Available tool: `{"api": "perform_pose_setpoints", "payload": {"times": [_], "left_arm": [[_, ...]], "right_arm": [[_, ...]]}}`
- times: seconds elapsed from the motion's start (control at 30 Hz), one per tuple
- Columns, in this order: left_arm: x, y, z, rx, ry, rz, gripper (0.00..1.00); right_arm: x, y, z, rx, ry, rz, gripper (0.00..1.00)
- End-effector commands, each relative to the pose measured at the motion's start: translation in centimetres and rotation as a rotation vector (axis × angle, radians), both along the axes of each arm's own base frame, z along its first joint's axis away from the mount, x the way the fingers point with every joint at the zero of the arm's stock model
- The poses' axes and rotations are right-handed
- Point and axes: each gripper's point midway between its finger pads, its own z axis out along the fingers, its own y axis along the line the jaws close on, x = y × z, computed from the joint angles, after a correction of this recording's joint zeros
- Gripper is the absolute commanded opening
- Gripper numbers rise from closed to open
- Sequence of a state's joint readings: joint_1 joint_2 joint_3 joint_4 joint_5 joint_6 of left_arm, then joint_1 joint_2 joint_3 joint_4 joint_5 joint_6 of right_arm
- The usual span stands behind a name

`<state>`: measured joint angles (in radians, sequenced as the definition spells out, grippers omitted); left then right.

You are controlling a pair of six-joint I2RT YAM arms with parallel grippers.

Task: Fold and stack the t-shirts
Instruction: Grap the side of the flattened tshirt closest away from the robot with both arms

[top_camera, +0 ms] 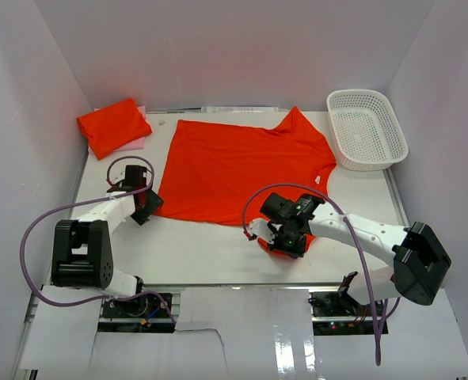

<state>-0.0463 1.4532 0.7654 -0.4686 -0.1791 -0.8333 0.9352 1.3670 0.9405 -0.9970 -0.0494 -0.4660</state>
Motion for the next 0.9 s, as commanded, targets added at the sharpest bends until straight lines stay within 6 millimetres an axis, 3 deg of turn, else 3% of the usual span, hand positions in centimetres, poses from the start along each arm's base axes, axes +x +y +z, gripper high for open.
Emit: {"api": "perform_pose_setpoints", "payload": {"times": [0.0, 0.13, 0.27, 0.3, 0.33, 0.37, 0.47, 0.87], "left_arm": [[0.5, 0.5, 0.4, -0.007, -0.039, 0.032, 0.66], [0.5, 0.7, -0.2, -0.017, -0.027, 0.039, 0.53], [0.5, 0.5, -0.9, -0.042, -0.019, 0.043, 0.51], [0.6, 0.4, -1.1, -0.046, -0.019, 0.041, 0.42], [0.6, 0.4, -1.2, -0.050, -0.019, 0.040, 0.42], [0.7, 0.1, -1.2, -0.062, -0.020, 0.033, 0.25], [0.9, -0.1, -1.5, -0.074, -0.006, 0.023, 0.02], [0.7, -1.0, -0.9, -0.108, 0.000, -0.033, 0.00]], "right_arm": [[-0.4, -0.3, 0.7, 0.012, 0.008, 0.010, 0.08], [-0.4, -0.4, 0.7, 0.012, 0.012, 0.004, 0.08], [-0.5, -0.4, 0.7, 0.016, 0.018, 0.005, 0.08], [-0.5, -0.4, 0.7, 0.017, 0.018, 0.005, 0.08], [-0.5, -0.5, 0.7, 0.015, 0.017, 0.001, 0.08], [-0.5, -0.5, 0.7, 0.015, 0.017, 0.003, 0.08], [-0.4, -0.5, 0.8, 0.018, 0.014, -0.003, 0.08], [0.6, -1.1, 3.2, 0.071, -0.026, -0.050, 0.08]]}}
